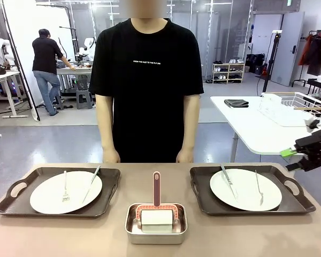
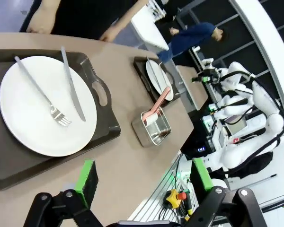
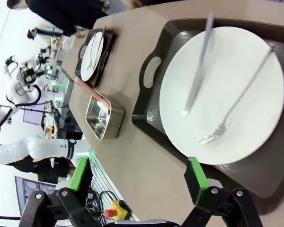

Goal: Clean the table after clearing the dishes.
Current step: When the left (or right) Handle tray is removed, use the left hand (or right hand) to clean the left (or right) side of the table with the Lint Roller.

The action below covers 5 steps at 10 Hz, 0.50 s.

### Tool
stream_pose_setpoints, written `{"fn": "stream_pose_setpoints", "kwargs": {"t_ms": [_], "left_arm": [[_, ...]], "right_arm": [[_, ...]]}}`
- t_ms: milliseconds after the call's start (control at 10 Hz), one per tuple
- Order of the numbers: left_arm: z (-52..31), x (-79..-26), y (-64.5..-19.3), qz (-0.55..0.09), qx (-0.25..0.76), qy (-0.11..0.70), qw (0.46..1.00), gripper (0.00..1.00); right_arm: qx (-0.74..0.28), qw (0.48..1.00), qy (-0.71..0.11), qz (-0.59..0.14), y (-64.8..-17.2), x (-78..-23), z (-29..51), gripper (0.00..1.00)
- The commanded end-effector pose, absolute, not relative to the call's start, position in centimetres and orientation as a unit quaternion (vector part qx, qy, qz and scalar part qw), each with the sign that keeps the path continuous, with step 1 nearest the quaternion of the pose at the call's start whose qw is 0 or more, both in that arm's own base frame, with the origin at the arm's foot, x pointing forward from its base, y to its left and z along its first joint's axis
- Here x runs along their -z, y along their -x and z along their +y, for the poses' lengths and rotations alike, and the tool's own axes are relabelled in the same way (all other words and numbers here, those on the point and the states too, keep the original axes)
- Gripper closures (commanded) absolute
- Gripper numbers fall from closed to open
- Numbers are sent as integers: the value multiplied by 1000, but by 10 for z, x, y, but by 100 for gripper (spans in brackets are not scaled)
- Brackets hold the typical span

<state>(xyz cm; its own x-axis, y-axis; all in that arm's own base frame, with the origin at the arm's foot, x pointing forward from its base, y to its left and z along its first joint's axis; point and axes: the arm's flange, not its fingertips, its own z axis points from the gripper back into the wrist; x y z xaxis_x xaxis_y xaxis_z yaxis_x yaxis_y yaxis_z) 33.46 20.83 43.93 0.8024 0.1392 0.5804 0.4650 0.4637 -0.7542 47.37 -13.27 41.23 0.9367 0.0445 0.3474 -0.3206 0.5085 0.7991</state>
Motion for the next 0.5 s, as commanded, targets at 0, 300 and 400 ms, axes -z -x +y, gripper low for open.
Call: {"fn": "stream_pose_setpoints", "kwargs": {"t_ms": [0, 300, 400], "left_arm": [[229, -431, -325, -313, 98, 518, 790, 0], [272, -424, -284, -346, 30, 513, 785, 0], [280, -421, -275, -347, 22, 511, 786, 0]], "right_arm": [[-84, 841, -506, -172, -472, -409, -165, 0], [2, 838, -507, -200, -447, -399, -225, 0], [18, 838, -507, -203, -442, -396, -236, 0]]}}
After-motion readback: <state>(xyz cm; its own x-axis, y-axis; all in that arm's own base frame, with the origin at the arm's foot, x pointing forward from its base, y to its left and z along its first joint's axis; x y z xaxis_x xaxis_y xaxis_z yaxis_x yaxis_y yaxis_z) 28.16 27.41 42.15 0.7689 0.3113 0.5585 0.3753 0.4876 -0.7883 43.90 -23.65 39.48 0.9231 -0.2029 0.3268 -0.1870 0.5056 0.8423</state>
